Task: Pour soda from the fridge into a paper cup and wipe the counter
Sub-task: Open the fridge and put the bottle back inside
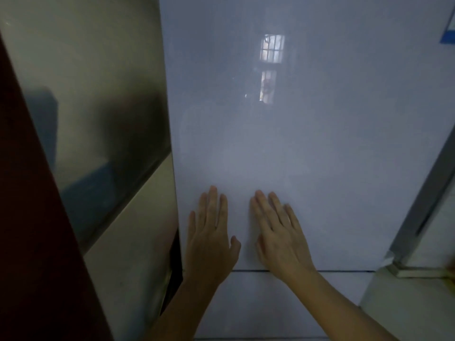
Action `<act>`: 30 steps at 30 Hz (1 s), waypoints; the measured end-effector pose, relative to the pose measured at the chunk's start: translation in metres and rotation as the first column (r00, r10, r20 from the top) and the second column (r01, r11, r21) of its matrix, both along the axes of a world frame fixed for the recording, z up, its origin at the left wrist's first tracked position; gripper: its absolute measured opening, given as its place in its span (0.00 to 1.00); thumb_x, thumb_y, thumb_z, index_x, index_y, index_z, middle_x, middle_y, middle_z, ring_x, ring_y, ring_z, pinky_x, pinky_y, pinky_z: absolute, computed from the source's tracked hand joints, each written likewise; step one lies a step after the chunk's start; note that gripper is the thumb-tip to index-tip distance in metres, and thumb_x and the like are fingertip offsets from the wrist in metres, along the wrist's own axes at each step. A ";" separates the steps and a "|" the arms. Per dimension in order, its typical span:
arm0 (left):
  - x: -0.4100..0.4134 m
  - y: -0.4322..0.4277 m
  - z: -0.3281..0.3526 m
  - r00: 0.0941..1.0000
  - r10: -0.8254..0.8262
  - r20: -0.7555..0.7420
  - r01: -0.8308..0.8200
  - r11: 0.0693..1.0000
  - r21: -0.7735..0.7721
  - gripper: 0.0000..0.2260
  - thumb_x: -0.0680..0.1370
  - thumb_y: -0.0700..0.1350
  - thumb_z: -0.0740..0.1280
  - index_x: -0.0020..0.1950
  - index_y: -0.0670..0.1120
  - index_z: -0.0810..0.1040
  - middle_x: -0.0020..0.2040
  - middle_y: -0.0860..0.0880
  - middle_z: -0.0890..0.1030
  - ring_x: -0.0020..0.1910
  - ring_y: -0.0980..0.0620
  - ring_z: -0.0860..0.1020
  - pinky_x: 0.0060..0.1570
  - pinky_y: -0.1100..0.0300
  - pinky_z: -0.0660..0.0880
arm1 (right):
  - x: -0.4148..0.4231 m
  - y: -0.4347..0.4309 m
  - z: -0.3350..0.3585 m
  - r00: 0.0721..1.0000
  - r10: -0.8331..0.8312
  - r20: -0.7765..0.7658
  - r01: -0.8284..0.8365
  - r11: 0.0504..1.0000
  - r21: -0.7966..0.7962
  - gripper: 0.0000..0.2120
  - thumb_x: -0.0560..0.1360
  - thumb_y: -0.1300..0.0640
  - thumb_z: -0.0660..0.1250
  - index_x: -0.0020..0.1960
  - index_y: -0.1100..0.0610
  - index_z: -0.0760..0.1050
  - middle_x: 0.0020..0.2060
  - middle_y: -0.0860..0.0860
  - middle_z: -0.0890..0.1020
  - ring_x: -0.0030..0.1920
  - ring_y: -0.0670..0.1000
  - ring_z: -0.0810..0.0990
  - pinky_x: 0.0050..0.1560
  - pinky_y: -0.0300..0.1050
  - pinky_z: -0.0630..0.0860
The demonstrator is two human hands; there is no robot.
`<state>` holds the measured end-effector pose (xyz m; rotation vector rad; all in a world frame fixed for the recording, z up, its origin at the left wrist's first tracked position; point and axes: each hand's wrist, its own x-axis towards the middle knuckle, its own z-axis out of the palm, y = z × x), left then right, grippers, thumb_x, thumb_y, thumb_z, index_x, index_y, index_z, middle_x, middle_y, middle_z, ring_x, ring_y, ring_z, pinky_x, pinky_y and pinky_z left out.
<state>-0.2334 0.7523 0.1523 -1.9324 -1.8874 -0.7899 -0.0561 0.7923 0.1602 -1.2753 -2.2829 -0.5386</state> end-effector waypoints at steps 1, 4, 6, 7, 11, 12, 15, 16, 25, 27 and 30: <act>0.001 0.000 0.000 1.000 0.006 -0.008 -0.006 1.000 -0.007 0.44 0.73 0.57 0.68 0.81 0.42 0.51 0.82 0.41 0.47 0.80 0.40 0.50 0.73 0.38 0.63 | -0.001 0.000 0.000 1.000 -0.001 0.002 0.001 1.000 -0.009 0.46 0.69 0.60 0.69 0.80 0.58 0.48 0.80 0.53 0.50 0.79 0.57 0.48 0.74 0.63 0.60; 0.001 -0.002 0.003 1.000 0.004 -0.005 -0.004 1.000 -0.013 0.44 0.74 0.57 0.67 0.81 0.43 0.49 0.82 0.41 0.46 0.80 0.41 0.48 0.73 0.38 0.61 | 0.002 -0.004 0.004 1.000 0.012 0.020 -0.012 1.000 -0.019 0.46 0.69 0.59 0.70 0.80 0.58 0.49 0.80 0.53 0.50 0.79 0.57 0.49 0.74 0.63 0.59; 0.003 -0.006 0.006 1.000 -0.001 0.010 0.001 1.000 -0.002 0.43 0.73 0.56 0.69 0.81 0.44 0.52 0.82 0.41 0.49 0.80 0.40 0.51 0.73 0.37 0.62 | 0.008 -0.008 0.008 0.999 0.033 0.037 -0.033 0.999 -0.011 0.44 0.69 0.58 0.70 0.80 0.57 0.53 0.80 0.54 0.53 0.79 0.57 0.51 0.74 0.64 0.57; 0.005 -0.009 0.006 1.000 -0.009 0.013 0.009 1.000 0.006 0.41 0.73 0.55 0.69 0.81 0.44 0.55 0.82 0.41 0.51 0.80 0.40 0.52 0.72 0.37 0.62 | 0.013 -0.010 0.009 0.998 0.040 0.039 -0.040 0.999 -0.011 0.42 0.70 0.57 0.70 0.80 0.56 0.54 0.80 0.54 0.54 0.79 0.57 0.53 0.75 0.63 0.56; 0.025 -0.022 -0.008 0.994 -0.109 0.027 0.107 0.993 0.052 0.35 0.73 0.53 0.66 0.78 0.45 0.63 0.80 0.43 0.59 0.79 0.40 0.57 0.72 0.37 0.63 | 0.040 -0.026 -0.005 1.000 -0.001 -0.012 0.001 0.998 -0.058 0.35 0.74 0.54 0.64 0.79 0.53 0.57 0.78 0.53 0.58 0.78 0.56 0.56 0.75 0.60 0.56; 0.033 -0.026 -0.015 0.990 -0.137 0.039 0.135 0.989 0.053 0.33 0.73 0.53 0.63 0.78 0.46 0.65 0.80 0.44 0.61 0.79 0.41 0.59 0.73 0.38 0.62 | 0.048 -0.033 -0.013 0.999 -0.022 -0.036 0.019 0.997 -0.081 0.34 0.75 0.53 0.63 0.79 0.53 0.58 0.78 0.53 0.60 0.77 0.56 0.58 0.75 0.60 0.58; 0.056 -0.037 -0.045 0.973 -0.216 0.083 0.216 0.976 0.012 0.30 0.74 0.54 0.58 0.77 0.47 0.67 0.78 0.47 0.66 0.77 0.42 0.64 0.73 0.42 0.60 | 0.073 -0.055 -0.048 0.986 -0.107 -0.124 0.089 0.986 -0.139 0.29 0.76 0.51 0.58 0.76 0.55 0.63 0.74 0.54 0.68 0.74 0.56 0.65 0.73 0.60 0.64; 0.064 -0.042 -0.055 0.966 -0.239 0.102 0.242 0.970 -0.018 0.30 0.75 0.54 0.57 0.77 0.48 0.67 0.77 0.47 0.68 0.76 0.42 0.65 0.73 0.44 0.60 | 0.080 -0.063 -0.061 0.979 -0.141 -0.144 0.118 0.980 -0.159 0.28 0.76 0.50 0.57 0.75 0.55 0.65 0.73 0.55 0.70 0.73 0.56 0.68 0.72 0.60 0.65; 0.156 -0.084 -0.109 0.884 -0.438 0.163 0.466 0.857 -0.220 0.27 0.72 0.52 0.67 0.71 0.47 0.75 0.68 0.47 0.78 0.67 0.42 0.76 0.61 0.45 0.77 | 0.144 -0.144 -0.126 0.882 -0.440 -0.167 0.370 0.868 -0.330 0.26 0.75 0.48 0.56 0.70 0.56 0.72 0.69 0.56 0.74 0.69 0.58 0.72 0.67 0.61 0.70; 0.174 -0.085 -0.112 0.861 -0.488 0.141 0.508 0.824 -0.252 0.27 0.72 0.52 0.67 0.70 0.47 0.75 0.68 0.47 0.78 0.68 0.42 0.75 0.62 0.44 0.77 | 0.159 -0.157 -0.132 0.852 -0.489 -0.189 0.405 0.842 -0.356 0.26 0.76 0.48 0.56 0.71 0.55 0.72 0.69 0.56 0.74 0.69 0.58 0.72 0.68 0.61 0.70; 0.208 -0.084 -0.117 0.819 -0.560 0.125 0.570 0.771 -0.284 0.25 0.74 0.53 0.62 0.70 0.47 0.75 0.69 0.47 0.77 0.68 0.42 0.75 0.64 0.44 0.76 | 0.184 -0.174 -0.143 0.799 -0.563 -0.210 0.459 0.798 -0.392 0.26 0.77 0.48 0.54 0.72 0.55 0.70 0.69 0.56 0.73 0.70 0.57 0.71 0.69 0.60 0.68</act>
